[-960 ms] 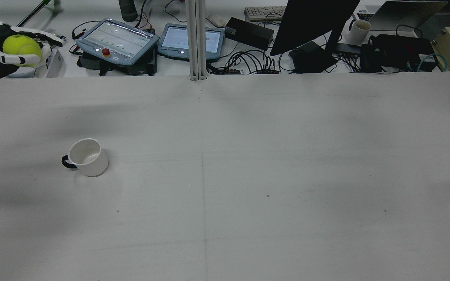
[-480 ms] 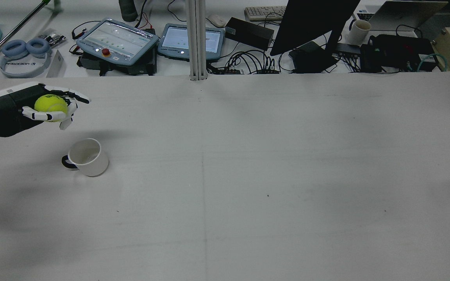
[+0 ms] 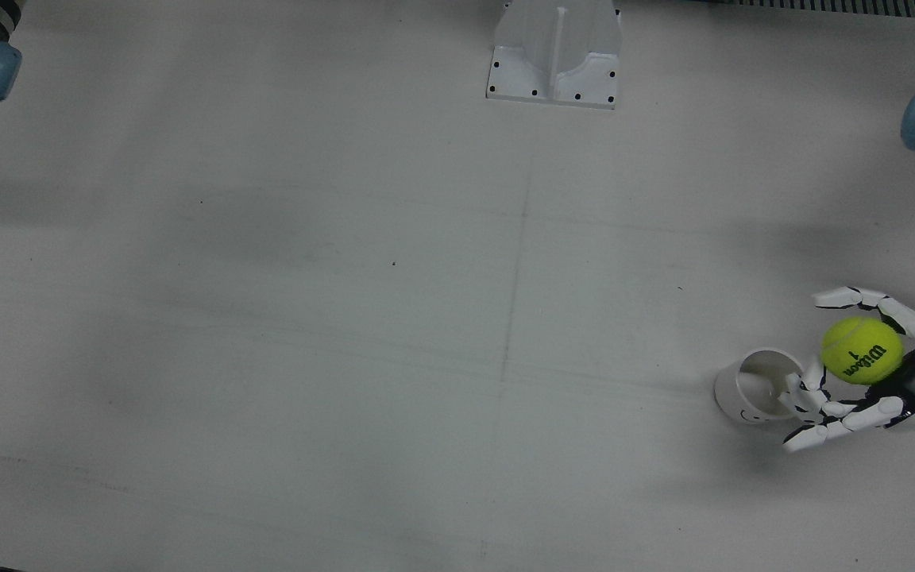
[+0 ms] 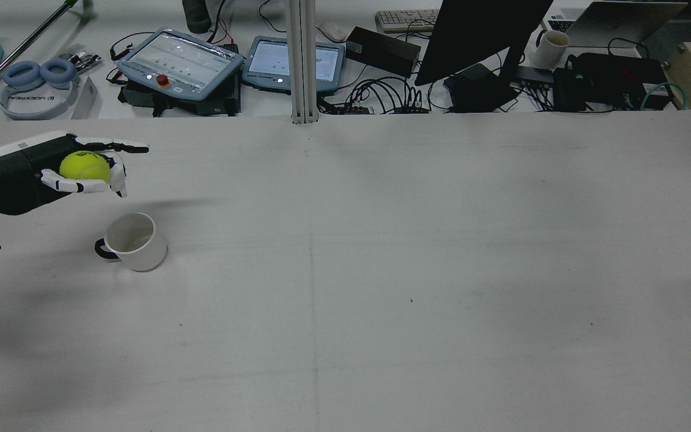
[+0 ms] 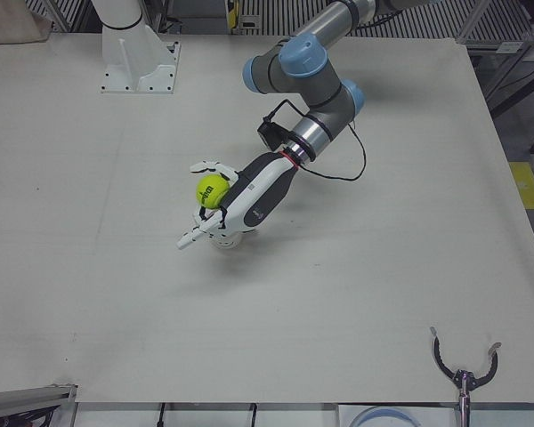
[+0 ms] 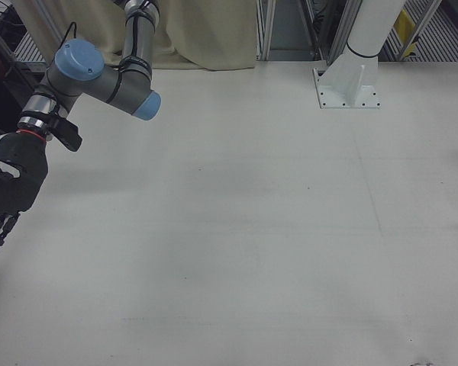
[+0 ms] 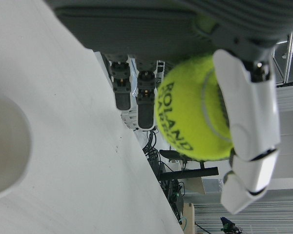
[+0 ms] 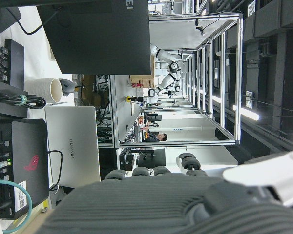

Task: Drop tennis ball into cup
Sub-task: 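Carry the tennis ball with the left hand over the white mug, then open the left hand fingers to release the ball into the mug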

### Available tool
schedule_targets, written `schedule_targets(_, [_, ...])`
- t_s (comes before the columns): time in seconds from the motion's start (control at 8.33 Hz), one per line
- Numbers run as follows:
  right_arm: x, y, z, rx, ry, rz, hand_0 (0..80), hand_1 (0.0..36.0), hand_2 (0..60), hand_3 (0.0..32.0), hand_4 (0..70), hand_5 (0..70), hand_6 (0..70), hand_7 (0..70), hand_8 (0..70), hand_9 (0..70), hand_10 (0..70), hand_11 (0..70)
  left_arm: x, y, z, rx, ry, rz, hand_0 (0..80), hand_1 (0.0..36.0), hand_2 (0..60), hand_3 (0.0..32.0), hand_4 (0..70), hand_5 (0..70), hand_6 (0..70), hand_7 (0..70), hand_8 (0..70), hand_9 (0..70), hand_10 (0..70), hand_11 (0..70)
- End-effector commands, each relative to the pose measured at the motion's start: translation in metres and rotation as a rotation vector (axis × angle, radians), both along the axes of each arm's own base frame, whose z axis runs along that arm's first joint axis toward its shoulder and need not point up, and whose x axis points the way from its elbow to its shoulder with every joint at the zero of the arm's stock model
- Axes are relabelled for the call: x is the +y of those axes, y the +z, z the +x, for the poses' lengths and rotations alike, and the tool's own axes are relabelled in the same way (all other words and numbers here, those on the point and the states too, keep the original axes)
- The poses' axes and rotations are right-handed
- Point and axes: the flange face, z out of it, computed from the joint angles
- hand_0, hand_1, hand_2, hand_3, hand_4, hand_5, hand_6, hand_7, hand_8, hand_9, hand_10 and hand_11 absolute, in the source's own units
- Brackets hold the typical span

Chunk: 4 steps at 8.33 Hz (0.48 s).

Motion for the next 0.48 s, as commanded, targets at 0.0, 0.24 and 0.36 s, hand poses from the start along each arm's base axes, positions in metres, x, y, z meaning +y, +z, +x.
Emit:
schedule_targets(0.0, [0.0000,0.0000,0.0000,0.000,0.000,0.000,0.0,0.0,0.0,0.0,0.0,0.0,0.0,0.0,0.0,0.0,0.0,0.0,-0.0001,-0.0005,-0.0005,0.003,-0.001,0.007,47.5,19.7,19.3,0.0,14.4,0.2,0.4,22.7,0.0,3.1,0.0,0.0])
schedule_targets(0.24, [0.0000,0.0000,0.0000,0.000,0.000,0.000,0.0,0.0,0.0,0.0,0.0,0.0,0.0,0.0,0.0,0.0,0.0,0.0,-0.0003,0.0003,-0.0004,0.002,-0.001,0.006,47.7,19.9,20.4,0.0,14.8,1.4,2.3,20.8,0.0,2.7,0.0,0.0])
schedule_targets(0.36, [0.0000,0.0000,0.0000,0.000,0.000,0.000,0.0,0.0,0.0,0.0,0.0,0.0,0.0,0.0,0.0,0.0,0.0,0.0,-0.0001,-0.0014,-0.0006,0.005,-0.001,0.009,47.6,20.0,20.0,0.0,15.0,0.5,0.9,22.0,0.0,3.0,0.0,0.0])
